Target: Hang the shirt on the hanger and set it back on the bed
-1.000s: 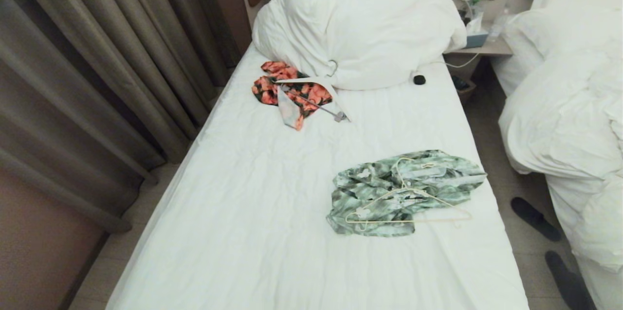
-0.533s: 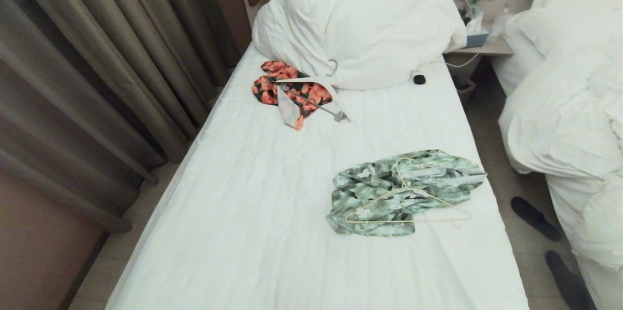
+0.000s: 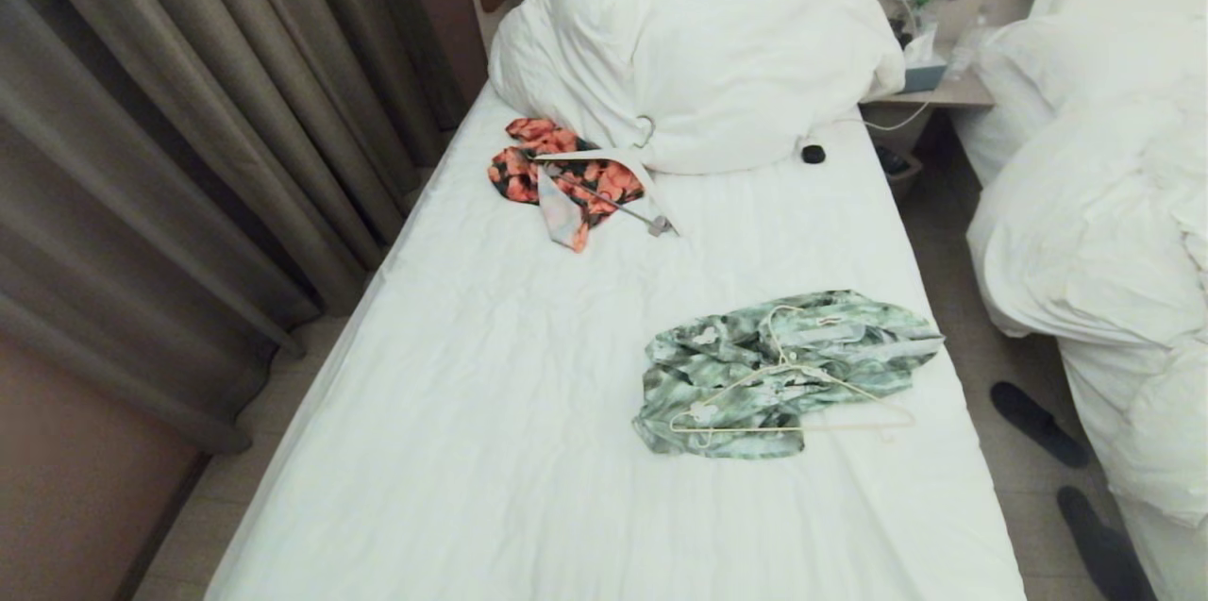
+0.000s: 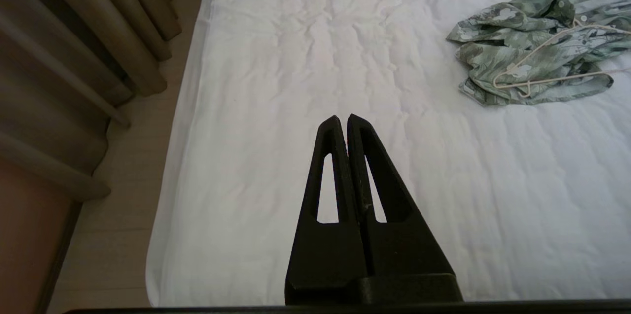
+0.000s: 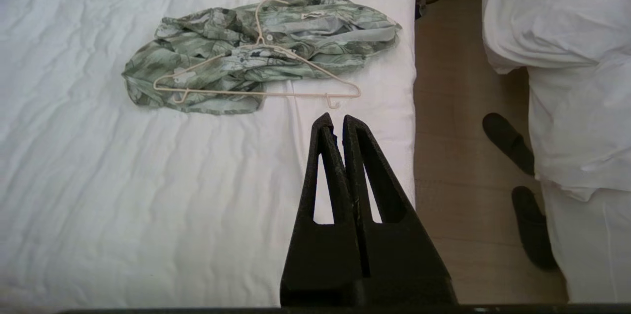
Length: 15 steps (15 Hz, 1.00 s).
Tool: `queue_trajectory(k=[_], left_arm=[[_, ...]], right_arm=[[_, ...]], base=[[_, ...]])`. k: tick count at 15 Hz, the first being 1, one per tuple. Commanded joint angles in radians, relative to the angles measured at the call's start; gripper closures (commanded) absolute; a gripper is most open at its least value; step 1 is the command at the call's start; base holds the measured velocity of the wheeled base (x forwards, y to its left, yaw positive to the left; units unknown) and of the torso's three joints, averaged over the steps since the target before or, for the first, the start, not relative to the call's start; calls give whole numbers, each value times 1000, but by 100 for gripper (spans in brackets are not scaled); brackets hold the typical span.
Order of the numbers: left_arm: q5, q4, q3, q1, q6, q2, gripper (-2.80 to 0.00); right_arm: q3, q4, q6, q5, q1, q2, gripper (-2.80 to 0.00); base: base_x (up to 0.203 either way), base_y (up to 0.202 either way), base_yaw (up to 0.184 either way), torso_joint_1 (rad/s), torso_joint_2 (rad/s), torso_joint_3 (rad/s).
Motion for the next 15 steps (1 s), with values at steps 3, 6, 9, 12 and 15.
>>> queue_trajectory(k=[3, 6, 9, 12, 15], left_arm=[[11, 0, 0, 0, -24, 4, 0], [10, 1, 0, 0, -27, 4, 0], [10, 0, 0, 0, -30, 4, 0], [14, 0, 0, 0, -60, 4, 0], [16, 0, 0, 0, -66, 4, 0]], right_arm=[[0, -1, 12, -2, 0, 2, 0], [0, -1, 13, -2, 0, 3, 0], [1, -1, 13, -2, 0, 4, 0], [0, -1, 13, -2, 0, 4, 0], [0, 1, 6, -2, 0, 4, 0]], base=[[0, 0, 0, 0, 0, 0], [0, 0, 0, 0, 0, 0], [0, 0, 0, 0, 0, 0], [0, 0, 0, 0, 0, 0], [0, 0, 0, 0, 0, 0]])
